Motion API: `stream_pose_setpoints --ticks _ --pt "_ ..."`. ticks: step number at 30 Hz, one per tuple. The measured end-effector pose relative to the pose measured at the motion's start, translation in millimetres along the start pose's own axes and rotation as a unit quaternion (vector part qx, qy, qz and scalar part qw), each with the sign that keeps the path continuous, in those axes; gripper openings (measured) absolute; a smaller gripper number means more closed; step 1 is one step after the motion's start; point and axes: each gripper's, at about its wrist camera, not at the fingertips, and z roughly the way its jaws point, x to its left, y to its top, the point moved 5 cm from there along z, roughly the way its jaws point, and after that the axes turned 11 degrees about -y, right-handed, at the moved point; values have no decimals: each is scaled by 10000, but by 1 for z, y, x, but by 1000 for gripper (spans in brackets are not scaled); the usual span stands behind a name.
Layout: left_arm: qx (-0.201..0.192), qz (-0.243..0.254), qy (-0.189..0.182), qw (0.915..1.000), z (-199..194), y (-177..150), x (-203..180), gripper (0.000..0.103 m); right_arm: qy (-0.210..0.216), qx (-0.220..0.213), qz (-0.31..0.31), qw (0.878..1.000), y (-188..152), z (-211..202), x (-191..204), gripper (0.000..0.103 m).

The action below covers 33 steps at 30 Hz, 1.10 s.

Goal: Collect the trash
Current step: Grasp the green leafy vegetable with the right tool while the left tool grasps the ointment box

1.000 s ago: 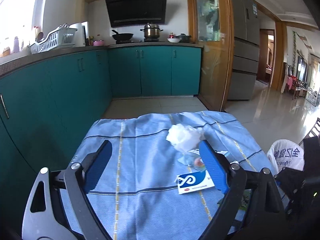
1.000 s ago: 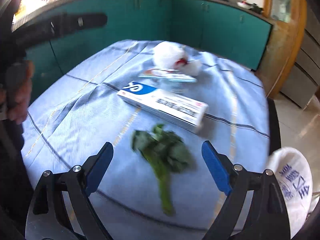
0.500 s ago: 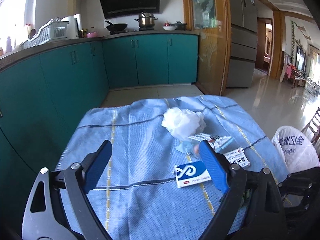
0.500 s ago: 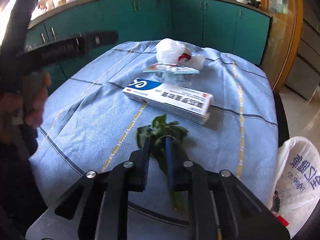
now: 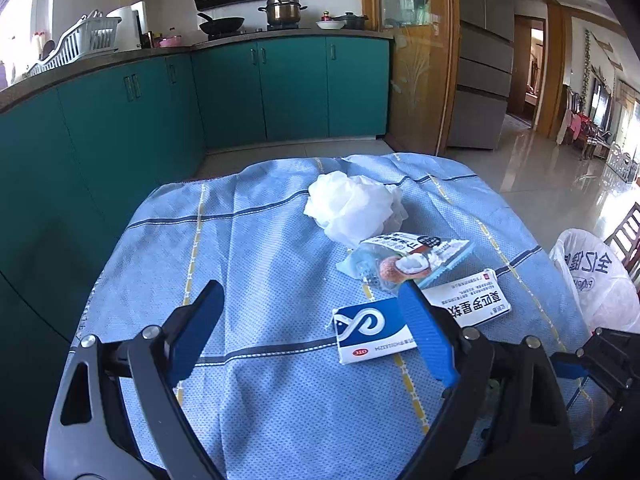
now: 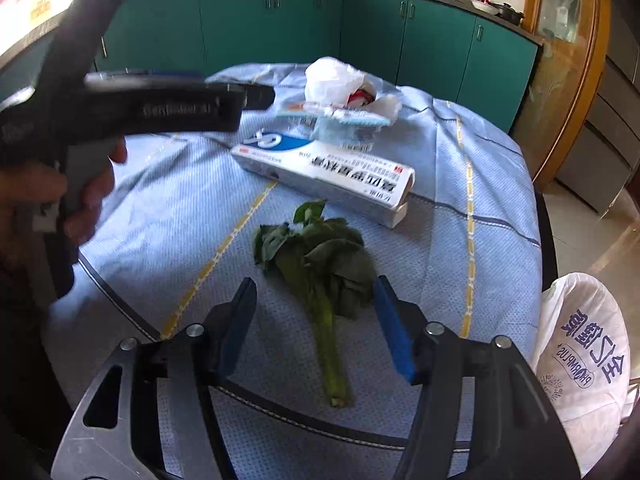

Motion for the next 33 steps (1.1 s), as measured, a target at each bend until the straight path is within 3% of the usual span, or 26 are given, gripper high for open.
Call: stream_pose_setpoints --ticks 1,2,4,6,9,11,16,22,27,29,31,33 --pt "-2 -29 43 10000 0 0 2 89 50 -39 14 10000 0 -1 2 52" --pt "2 -55 52 10000 0 0 4 89 132 -45 5 9999 0 -2 4 36" --pt "-5 -138 51 9999 0 1 8 89 109 -78 -34 9999 1 -4 4 20" --pt "-7 -222 24 9998 1 1 12 89 173 -129 -4 9998 2 -7 3 16" --pt "5 -260 -185 9995 6 1 12 89 144 -199 67 9997 3 -11 -4 16" --pt "62 -209 -516 9984 11 0 5 89 87 -194 157 9997 2 -12 -11 16" --pt "302 79 -1029 9942 28 -8 -15 92 -56 4 450 9990 -3 -7 -35 17" --pt "691 -18 -1838 9805 41 -14 -24 92 -216 90 791 9966 -8 -8 -62 24" --pt "994 117 -2014 9744 44 -24 -31 82 -288 119 924 9952 -11 -8 -70 32" --pt "1250 331 -2067 9698 42 -31 -37 67 -304 111 942 9950 -11 -9 -72 38" --pt "1516 652 -2112 9634 35 -39 -43 67 -308 85 945 9950 -10 -10 -72 41" --pt "1592 870 -2005 9627 30 -42 -45 67 -307 45 953 9950 -10 -11 -73 48"
